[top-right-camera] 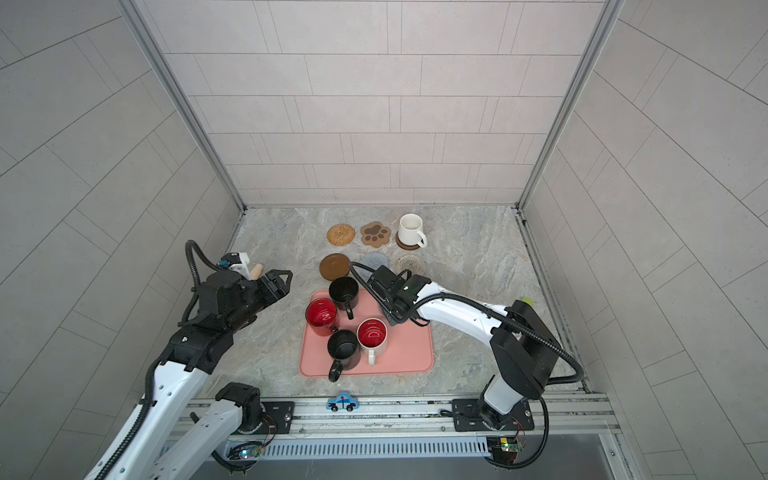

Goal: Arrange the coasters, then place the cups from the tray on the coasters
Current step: 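Lift the yellow butterfly mug off the pink tray with the right gripper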

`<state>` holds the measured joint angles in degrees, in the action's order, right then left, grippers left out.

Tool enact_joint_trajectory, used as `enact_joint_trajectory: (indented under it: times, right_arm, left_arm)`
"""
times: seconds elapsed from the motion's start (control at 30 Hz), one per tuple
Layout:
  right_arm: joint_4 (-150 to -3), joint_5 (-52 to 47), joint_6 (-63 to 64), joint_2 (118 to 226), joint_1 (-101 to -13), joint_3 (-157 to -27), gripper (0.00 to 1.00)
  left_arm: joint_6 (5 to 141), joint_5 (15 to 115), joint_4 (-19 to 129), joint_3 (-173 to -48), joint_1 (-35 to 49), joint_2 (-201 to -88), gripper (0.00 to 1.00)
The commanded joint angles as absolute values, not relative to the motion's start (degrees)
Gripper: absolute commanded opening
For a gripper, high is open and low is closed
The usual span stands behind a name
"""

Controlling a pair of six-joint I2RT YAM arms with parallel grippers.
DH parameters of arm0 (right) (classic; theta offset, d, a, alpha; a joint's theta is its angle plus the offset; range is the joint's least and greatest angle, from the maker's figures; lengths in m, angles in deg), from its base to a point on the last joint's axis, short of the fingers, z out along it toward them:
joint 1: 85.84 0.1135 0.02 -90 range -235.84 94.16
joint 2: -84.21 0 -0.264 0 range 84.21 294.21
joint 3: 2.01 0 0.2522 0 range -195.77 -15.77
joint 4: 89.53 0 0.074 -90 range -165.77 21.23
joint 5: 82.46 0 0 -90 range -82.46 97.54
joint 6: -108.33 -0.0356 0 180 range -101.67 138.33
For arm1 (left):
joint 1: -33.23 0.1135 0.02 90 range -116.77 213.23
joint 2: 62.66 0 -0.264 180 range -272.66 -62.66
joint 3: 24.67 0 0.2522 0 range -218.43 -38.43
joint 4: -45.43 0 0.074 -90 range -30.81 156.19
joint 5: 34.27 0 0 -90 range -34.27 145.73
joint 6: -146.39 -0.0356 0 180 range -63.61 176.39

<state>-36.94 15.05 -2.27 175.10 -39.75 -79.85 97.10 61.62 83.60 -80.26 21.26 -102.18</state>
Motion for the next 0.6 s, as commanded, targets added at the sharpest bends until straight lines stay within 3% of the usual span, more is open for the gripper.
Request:
enact_joint_trajectory:
  times: [0.0, 0.23, 0.57]
  right_arm:
    - [-36.8, 16.2, -2.5, 176.0, -40.3, -80.9, 0.2]
    - [-37.6, 16.9, -2.5, 175.2, -40.4, -81.1, 0.1]
    - [-39.0, 19.4, -2.1, 171.9, -40.5, -82.0, 0.07]
  left_arm:
    - [97.6, 60.5, 84.7, -80.1, 21.5, -101.2, 0.78]
    - [97.6, 60.3, 84.8, -80.1, 21.5, -101.0, 0.78]
    - [97.6, 60.3, 84.8, -80.3, 21.6, -100.9, 0.78]
